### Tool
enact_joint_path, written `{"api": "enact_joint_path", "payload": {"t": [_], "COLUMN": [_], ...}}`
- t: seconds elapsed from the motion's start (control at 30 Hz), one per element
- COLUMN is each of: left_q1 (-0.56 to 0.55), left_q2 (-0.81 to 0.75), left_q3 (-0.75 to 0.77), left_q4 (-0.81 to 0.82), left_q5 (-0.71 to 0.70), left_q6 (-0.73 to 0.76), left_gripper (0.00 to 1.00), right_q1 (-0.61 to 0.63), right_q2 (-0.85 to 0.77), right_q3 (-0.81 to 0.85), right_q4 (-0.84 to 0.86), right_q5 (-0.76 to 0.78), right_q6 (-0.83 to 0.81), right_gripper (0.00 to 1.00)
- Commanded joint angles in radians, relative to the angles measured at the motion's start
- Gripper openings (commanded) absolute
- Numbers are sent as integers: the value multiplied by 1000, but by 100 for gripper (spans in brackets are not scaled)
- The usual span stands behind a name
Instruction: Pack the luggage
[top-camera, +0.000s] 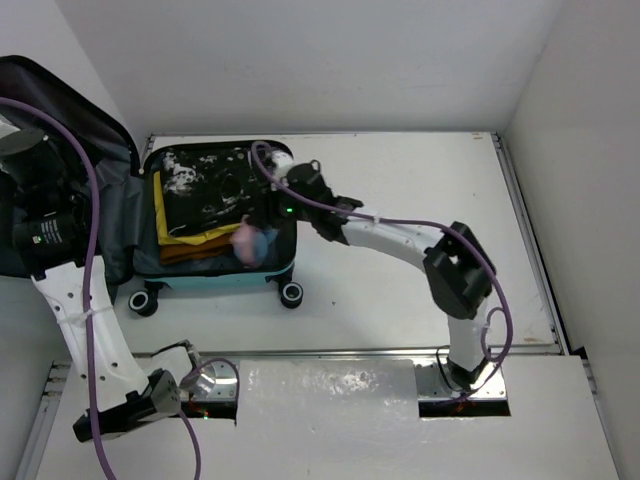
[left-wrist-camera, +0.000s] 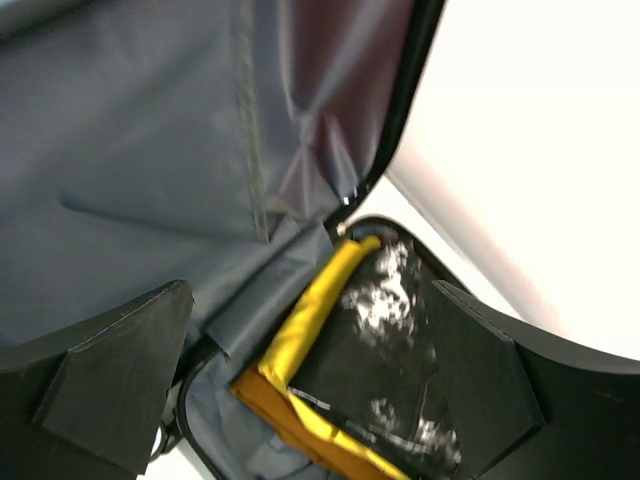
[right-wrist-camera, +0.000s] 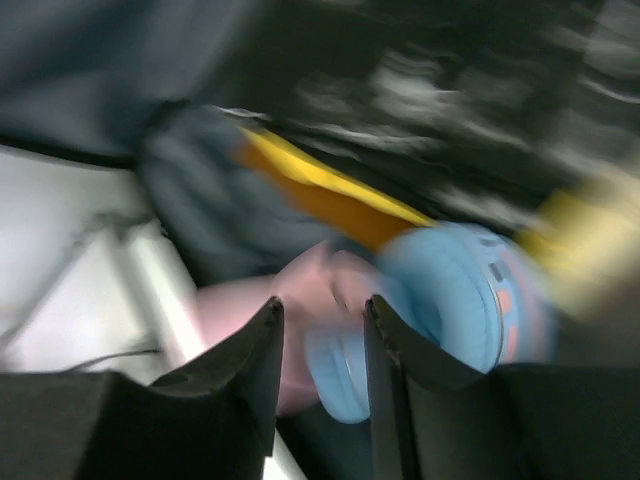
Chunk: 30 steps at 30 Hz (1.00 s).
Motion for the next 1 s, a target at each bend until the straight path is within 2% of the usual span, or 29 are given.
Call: {"api": "enact_joint_path", "payload": {"t": [0.0, 0.1, 0.2, 0.3, 0.37, 0.43, 0.5, 0.57, 0.63, 0.7, 0.83, 0.97], "left_q1": [-19, -32, -65, -106, -124, -126, -126, -126, -112, -80, 27, 59], "left_q2": [-20, -21, -35, -38, -35, -14, 30, 136, 231, 276, 285, 200], "left_q3": [-17, -32, -52, -43, -13, 24, 131, 269, 367, 401, 382, 198], "left_q4": [70, 71, 87, 81, 64, 38, -26, -80, -120, -119, -130, 51], "left_q5": [48, 48, 0, -68, -103, -148, -221, -350, -428, -465, -492, -593], "left_q6": [26, 35, 54, 69, 77, 81, 87, 101, 126, 164, 178, 340], "left_gripper": [100, 100, 100, 100, 100, 100, 100, 100, 100, 100, 100, 100], "right_q1": [170, 174, 171, 158, 155, 156, 155, 155, 153, 139, 47, -10], "right_q2": [160, 303, 494, 533, 486, 396, 324, 196, 48, -34, -170, -253], "right_q3": [272, 434, 647, 691, 657, 596, 545, 467, 384, 295, 168, 60], "right_q4": [-124, -241, -392, -407, -375, -307, -263, -225, -186, -204, -310, -339], "right_q5": [-182, -170, -96, -78, -97, -123, -166, -189, -200, -190, -176, -156], "right_q6": [9, 4, -25, -37, -45, -66, -83, -120, -161, -202, -224, -258], "right_gripper": [35, 44, 59, 62, 61, 67, 72, 80, 99, 99, 99, 99]}}
